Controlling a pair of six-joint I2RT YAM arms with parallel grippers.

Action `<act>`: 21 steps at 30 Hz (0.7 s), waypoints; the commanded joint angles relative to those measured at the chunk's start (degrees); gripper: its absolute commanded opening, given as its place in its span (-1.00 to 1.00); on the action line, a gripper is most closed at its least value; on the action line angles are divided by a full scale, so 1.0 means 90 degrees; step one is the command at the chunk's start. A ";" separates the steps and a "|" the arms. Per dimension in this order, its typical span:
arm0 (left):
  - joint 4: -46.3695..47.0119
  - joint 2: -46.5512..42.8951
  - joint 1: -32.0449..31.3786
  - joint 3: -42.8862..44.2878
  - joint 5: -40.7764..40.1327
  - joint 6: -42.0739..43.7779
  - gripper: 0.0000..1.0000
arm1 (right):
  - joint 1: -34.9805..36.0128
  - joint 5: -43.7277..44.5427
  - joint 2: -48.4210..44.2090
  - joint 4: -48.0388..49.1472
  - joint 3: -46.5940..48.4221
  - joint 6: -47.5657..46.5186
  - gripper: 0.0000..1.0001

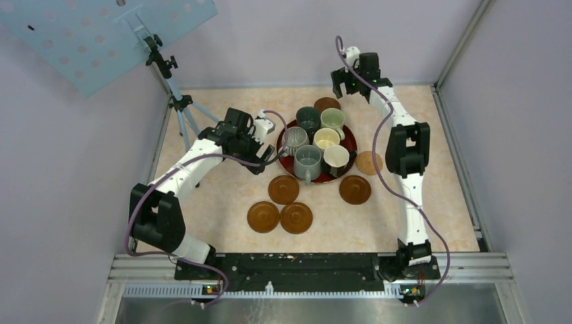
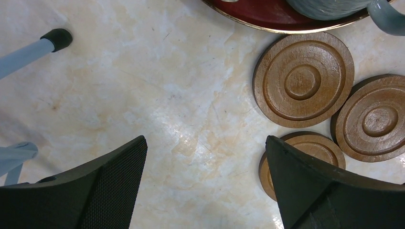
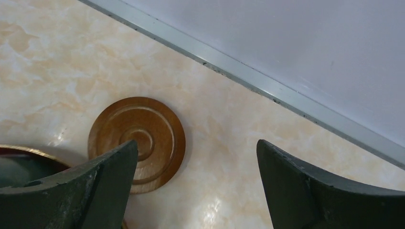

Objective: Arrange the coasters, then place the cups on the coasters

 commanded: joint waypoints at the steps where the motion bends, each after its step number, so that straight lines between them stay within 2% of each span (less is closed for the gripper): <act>1: -0.0239 0.0069 0.0007 0.0264 -0.0067 -0.0223 0.97 | 0.0039 -0.0020 0.0767 0.0338 0.1085 -0.0030 0.86; 4: -0.0275 0.0068 0.0018 0.0164 -0.0063 -0.0271 0.97 | 0.0046 -0.0270 0.1141 0.0556 0.1408 0.0045 0.87; 10: -0.0285 0.0174 0.0040 0.0125 -0.0124 -0.0277 0.97 | 0.0133 -0.0818 0.1474 0.0810 0.1343 -0.0053 0.87; 14: -0.0233 0.0239 0.0060 0.0163 -0.0348 -0.0287 0.97 | 0.0217 -0.0676 0.1490 0.1050 0.0983 -0.0592 0.87; 21: -0.0239 0.0199 0.0104 0.0167 -0.0397 -0.0259 0.97 | 0.0215 -0.0320 0.1665 0.0915 0.1002 -0.0987 0.87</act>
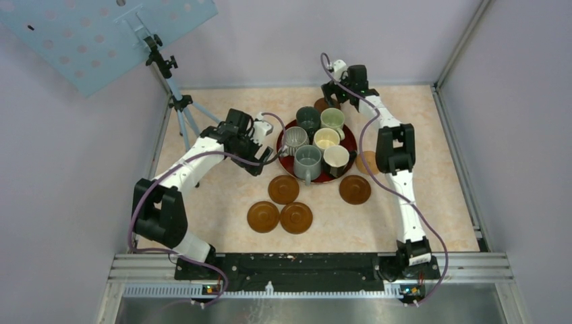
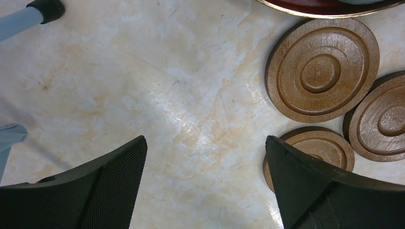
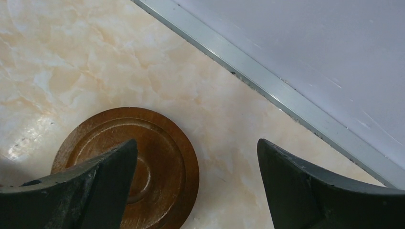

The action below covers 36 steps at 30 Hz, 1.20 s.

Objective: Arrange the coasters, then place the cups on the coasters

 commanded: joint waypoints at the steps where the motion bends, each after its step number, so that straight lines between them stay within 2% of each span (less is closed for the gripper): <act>1: 0.0020 -0.0071 0.0047 0.0126 -0.0116 -0.0060 0.97 | 0.0042 0.0241 0.0036 0.0246 -0.0009 -0.0467 0.87; 11: 0.0135 -0.0190 0.0070 0.0001 -0.0507 -0.0050 0.97 | -0.0025 0.0598 -0.0103 -0.0219 -0.0274 -0.1059 0.86; 17: 0.0079 -0.0202 0.0075 -0.0072 -0.0666 -0.0123 0.97 | -0.0190 0.0866 -0.0565 -0.0290 -0.0932 -0.1289 0.85; 27: 0.0126 -0.0438 0.0076 -0.0308 -0.0401 -0.0148 0.97 | -0.0575 0.0965 -0.1388 -0.0394 -0.1976 -0.1478 0.82; 30: 0.0105 -0.0479 0.0077 -0.0337 -0.0311 -0.0167 0.97 | -0.0659 0.0695 -0.1433 -0.0424 -0.1847 -0.1016 0.81; 36: -0.0041 -0.0473 0.0078 -0.0210 -0.0315 -0.0144 0.97 | -0.0655 0.0624 -0.1256 -0.0886 -0.1250 -0.0872 0.78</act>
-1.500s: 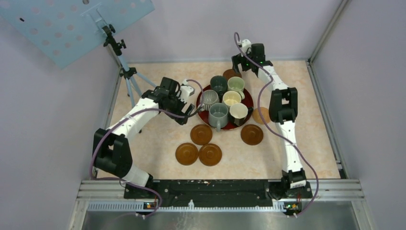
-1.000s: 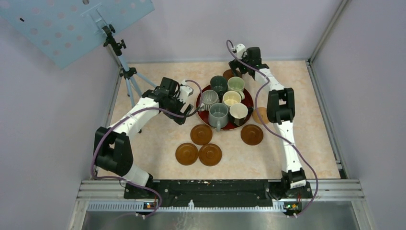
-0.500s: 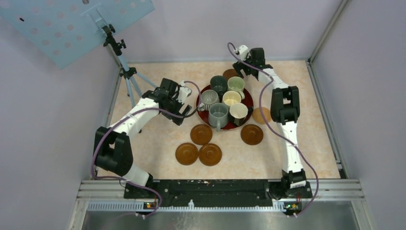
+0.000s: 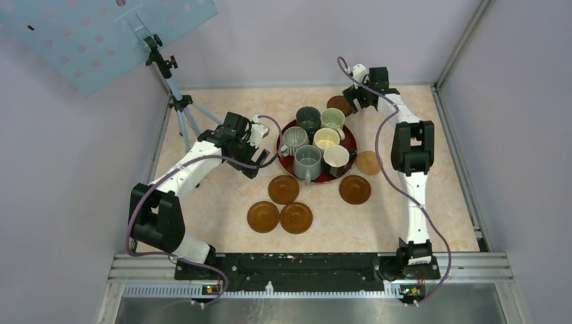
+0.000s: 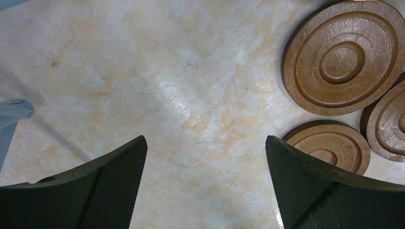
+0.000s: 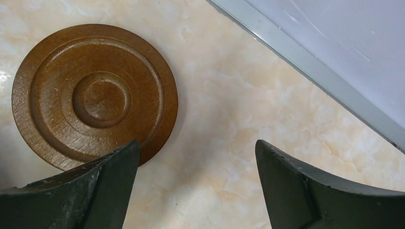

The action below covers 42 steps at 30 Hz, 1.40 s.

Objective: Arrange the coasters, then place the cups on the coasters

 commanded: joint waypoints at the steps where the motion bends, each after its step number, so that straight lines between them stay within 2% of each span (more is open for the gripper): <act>1: -0.0040 -0.0212 0.0028 0.0086 0.0084 -0.0057 0.97 | -0.0038 -0.0075 -0.0158 -0.0364 0.0389 0.0290 0.79; 12: -0.0089 -0.0063 0.0019 0.0128 0.0227 -0.0080 0.97 | -0.0024 -0.0223 0.0531 -0.0175 0.1351 0.1270 0.78; 21: -0.0070 0.0020 0.0021 0.0235 0.0092 -0.0042 0.98 | -0.0029 -0.0113 0.0677 -0.0608 0.1124 0.0693 0.69; 26: -0.0072 0.0017 0.0019 0.0219 0.0169 -0.0040 0.97 | -0.0076 -0.0031 0.0422 -0.1251 0.0928 0.0441 0.53; 29: -0.0023 -0.0028 0.0027 0.0158 0.0170 -0.0059 0.97 | -0.0216 0.0036 -0.0057 -0.1462 0.0205 0.0365 0.39; 32: 0.0110 -0.0150 0.0022 0.0002 0.0217 -0.0049 0.98 | -0.0453 0.0001 -0.0749 -0.1436 -0.1020 0.0249 0.30; 42: 0.0427 -0.0440 0.0024 -0.0548 0.0976 0.0139 0.97 | -0.0860 -0.0222 -0.3037 -0.1716 -0.4193 -0.0718 0.13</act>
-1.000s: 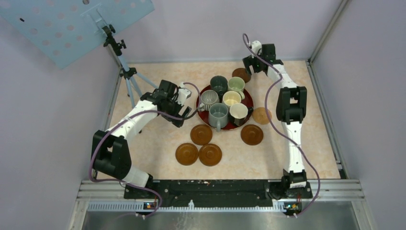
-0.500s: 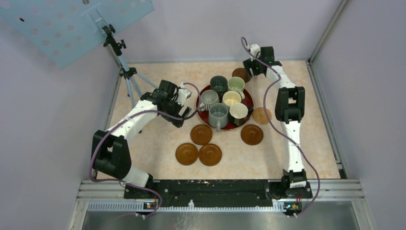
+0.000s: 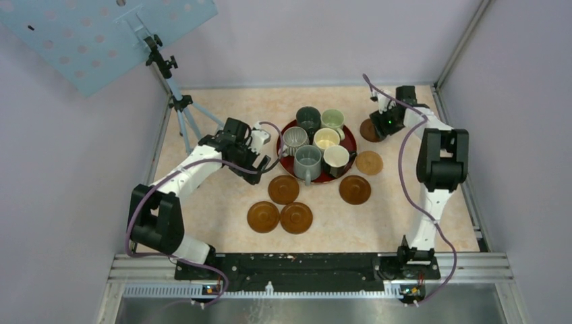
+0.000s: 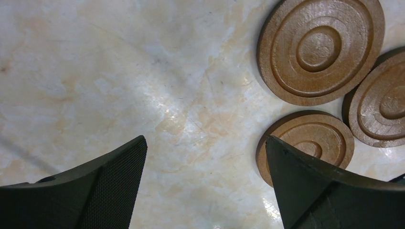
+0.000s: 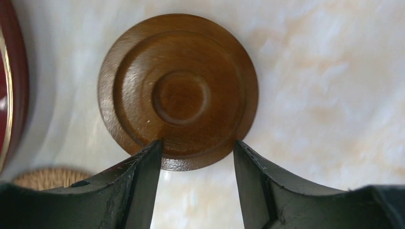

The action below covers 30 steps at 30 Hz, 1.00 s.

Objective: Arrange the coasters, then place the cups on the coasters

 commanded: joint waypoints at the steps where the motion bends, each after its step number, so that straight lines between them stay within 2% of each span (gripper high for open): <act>1: 0.0307 -0.0420 0.0018 -0.0241 0.0592 0.0162 0.97 | -0.0043 -0.0015 -0.1035 -0.0765 -0.1287 -0.0768 0.13; 6: 0.0273 -0.0791 0.0022 -0.0671 0.1132 0.0762 0.97 | -0.0066 -0.0087 -0.2102 -0.1058 -0.2713 -0.1347 0.11; 15: 0.0402 -0.2135 -0.0007 -0.2154 0.2404 0.2325 0.97 | -0.0089 -0.0512 -0.3592 -0.1256 -0.4457 -0.1628 0.09; 17: 0.0439 -0.2216 -0.0036 -0.2357 0.2388 0.2534 0.95 | -0.0079 -0.0629 -0.3794 -0.1292 -0.4663 -0.1599 0.08; 23: 0.0909 -0.2065 -0.0367 -0.2632 0.1769 0.2368 0.61 | 0.0080 -0.0851 -0.4347 -0.1295 -0.5121 -0.1574 0.08; 30: 0.1278 -0.1426 -0.0990 -0.2742 0.1085 0.1922 0.50 | 0.0358 -0.1012 -0.4803 -0.1344 -0.5384 -0.1690 0.10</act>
